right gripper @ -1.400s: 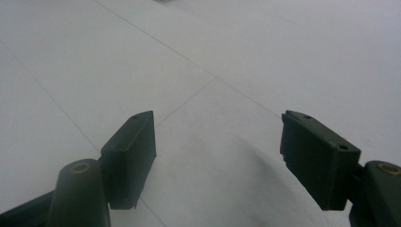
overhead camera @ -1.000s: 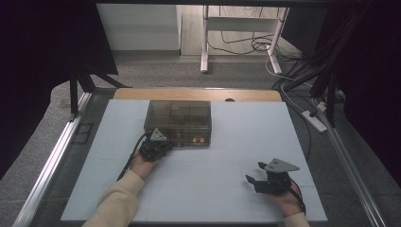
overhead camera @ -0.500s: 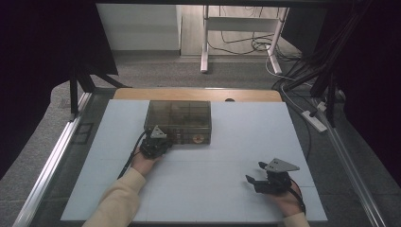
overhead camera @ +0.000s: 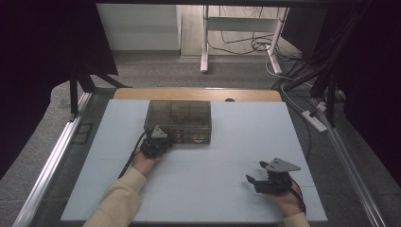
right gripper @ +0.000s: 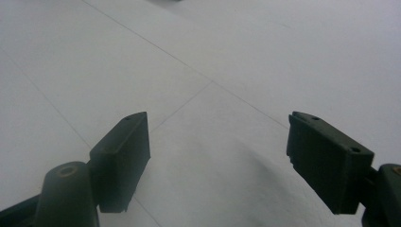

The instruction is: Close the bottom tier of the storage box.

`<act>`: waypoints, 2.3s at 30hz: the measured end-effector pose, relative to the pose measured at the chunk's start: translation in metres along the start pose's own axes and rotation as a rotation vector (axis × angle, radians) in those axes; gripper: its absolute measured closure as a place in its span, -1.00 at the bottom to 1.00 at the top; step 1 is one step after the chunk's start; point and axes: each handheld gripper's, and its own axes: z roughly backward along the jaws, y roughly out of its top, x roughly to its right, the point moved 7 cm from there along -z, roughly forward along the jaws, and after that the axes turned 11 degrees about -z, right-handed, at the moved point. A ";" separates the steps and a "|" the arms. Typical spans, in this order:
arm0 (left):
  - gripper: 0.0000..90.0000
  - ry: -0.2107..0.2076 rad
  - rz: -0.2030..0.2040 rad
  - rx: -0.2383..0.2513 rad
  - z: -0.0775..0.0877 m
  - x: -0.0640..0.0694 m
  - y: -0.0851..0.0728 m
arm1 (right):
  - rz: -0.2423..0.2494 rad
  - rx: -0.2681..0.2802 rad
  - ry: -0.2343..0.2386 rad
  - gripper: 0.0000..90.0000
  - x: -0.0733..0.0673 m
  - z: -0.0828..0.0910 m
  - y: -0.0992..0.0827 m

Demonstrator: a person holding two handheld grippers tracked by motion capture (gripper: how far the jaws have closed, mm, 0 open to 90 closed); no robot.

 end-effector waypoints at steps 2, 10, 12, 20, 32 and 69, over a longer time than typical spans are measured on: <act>0.97 -0.006 0.001 -0.001 0.001 0.001 0.000 | -0.003 0.005 0.000 -0.51 0.000 0.000 0.000; 0.97 -0.028 -0.012 0.006 0.008 0.007 0.002 | -0.001 0.003 -0.002 -0.51 0.000 0.001 0.000; 0.97 -0.032 -0.017 0.004 0.009 0.009 0.002 | -0.001 0.004 0.000 -0.51 0.000 0.000 0.000; 0.81 -0.053 -0.011 0.031 0.018 0.014 0.002 | 0.000 0.006 0.001 -0.51 0.001 0.001 0.001; -0.16 -0.062 0.035 0.074 0.046 0.024 -0.004 | 0.003 0.013 0.004 -0.51 0.001 0.000 0.004; -0.44 -0.024 0.094 0.120 0.110 0.050 -0.078 | 0.004 0.018 0.004 -0.50 0.006 0.005 0.006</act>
